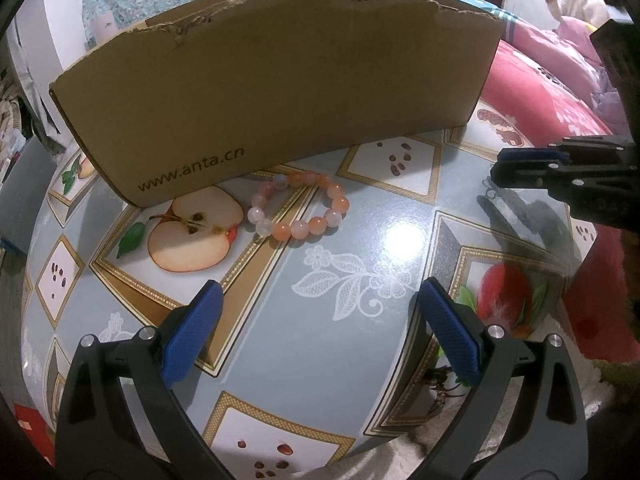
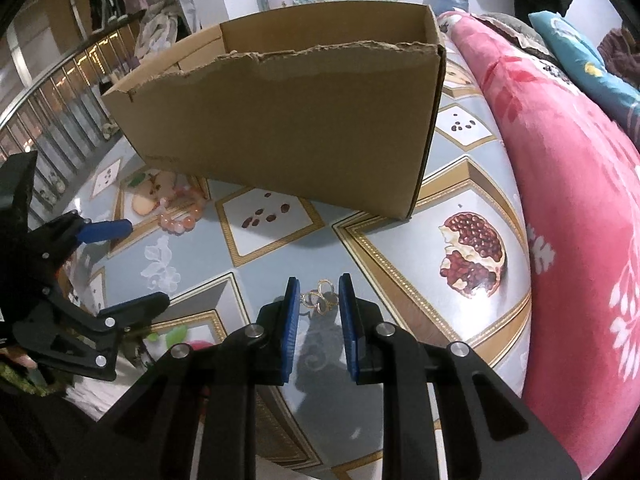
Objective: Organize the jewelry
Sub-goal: 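Move the left gripper above the pink bead bracelet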
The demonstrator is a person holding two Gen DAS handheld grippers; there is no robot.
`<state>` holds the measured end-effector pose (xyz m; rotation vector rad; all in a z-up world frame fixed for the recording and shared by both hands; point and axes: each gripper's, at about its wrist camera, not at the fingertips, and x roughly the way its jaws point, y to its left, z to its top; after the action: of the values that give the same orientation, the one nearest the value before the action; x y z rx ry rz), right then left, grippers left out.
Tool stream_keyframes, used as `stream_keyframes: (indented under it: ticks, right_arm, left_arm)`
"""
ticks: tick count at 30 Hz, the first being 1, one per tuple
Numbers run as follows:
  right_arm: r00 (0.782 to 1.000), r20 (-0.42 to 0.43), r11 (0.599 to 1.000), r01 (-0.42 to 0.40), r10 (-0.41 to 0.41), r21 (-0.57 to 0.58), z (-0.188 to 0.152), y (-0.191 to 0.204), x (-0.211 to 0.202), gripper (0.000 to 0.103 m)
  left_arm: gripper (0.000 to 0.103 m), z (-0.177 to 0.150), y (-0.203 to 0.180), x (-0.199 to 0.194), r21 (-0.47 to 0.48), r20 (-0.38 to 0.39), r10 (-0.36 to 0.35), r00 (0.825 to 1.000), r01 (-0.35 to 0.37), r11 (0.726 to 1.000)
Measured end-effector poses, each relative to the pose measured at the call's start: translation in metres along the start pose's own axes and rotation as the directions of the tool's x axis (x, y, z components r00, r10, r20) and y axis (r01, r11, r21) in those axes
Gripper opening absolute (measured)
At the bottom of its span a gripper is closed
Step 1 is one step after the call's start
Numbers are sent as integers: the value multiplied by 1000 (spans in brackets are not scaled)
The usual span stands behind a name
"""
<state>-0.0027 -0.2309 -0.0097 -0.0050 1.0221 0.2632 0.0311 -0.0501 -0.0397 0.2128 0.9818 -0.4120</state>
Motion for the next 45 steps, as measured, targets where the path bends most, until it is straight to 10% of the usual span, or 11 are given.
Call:
stream_keyframes:
  ticks: [45]
  right_arm:
    - [1000,2,999,-12,12,33,1,-1,5,20]
  left_arm:
    - [95,15,2,4,-43,-85,25,996,-28,999]
